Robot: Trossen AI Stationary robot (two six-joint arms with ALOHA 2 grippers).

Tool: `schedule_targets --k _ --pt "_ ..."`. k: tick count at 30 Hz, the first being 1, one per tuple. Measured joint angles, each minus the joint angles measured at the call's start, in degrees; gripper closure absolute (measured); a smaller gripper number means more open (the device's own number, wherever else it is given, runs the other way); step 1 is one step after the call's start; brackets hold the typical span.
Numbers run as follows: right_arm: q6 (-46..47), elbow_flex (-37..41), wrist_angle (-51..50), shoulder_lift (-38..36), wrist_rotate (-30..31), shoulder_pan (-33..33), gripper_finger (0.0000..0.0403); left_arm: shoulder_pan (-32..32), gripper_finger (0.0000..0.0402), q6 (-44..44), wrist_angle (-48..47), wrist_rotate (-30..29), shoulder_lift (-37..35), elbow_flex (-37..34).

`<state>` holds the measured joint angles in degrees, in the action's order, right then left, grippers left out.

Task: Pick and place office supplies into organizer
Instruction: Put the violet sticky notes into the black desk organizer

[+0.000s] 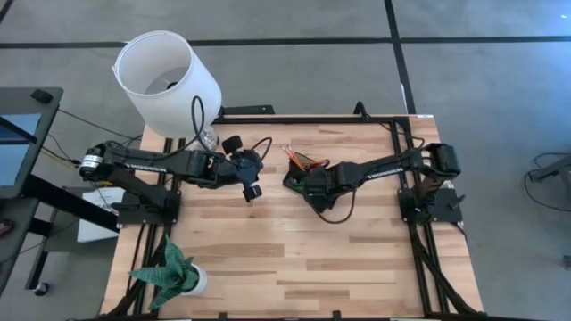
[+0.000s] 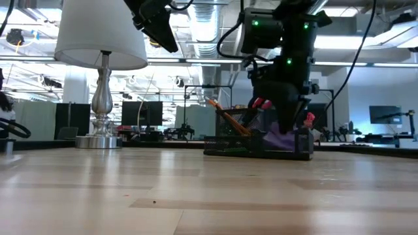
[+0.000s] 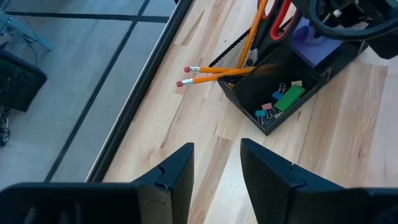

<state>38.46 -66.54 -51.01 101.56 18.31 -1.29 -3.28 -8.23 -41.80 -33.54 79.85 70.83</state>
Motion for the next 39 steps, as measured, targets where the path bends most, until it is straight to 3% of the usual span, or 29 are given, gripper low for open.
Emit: schedule_targets --k 9,17,25,32,39 --pt "-3.95 -0.04 0.66 -0.04 -2.61 0.3 0.0275 0.0 0.0274 0.0 0.04 -0.02 -0.01 0.0" --pt "-4.05 -0.04 1.62 -0.04 -2.61 0.32 0.0248 -0.01 0.0274 -0.07 0.04 -0.04 -0.01 0.0" --pt "-2.76 -0.08 4.3 2.18 1.31 -0.25 0.0292 -0.01 0.0274 -2.17 -0.09 -0.04 0.0 0.0" --pt "-2.48 0.04 4.37 2.1 2.59 -1.33 0.0389 -0.01 0.0274 -2.18 -1.13 0.09 -0.01 0.0" --pt "-3.1 0.08 7.21 2.93 0.54 -1.1 0.04 -0.01 0.0274 -2.26 -1.29 0.09 0.0 0.0"
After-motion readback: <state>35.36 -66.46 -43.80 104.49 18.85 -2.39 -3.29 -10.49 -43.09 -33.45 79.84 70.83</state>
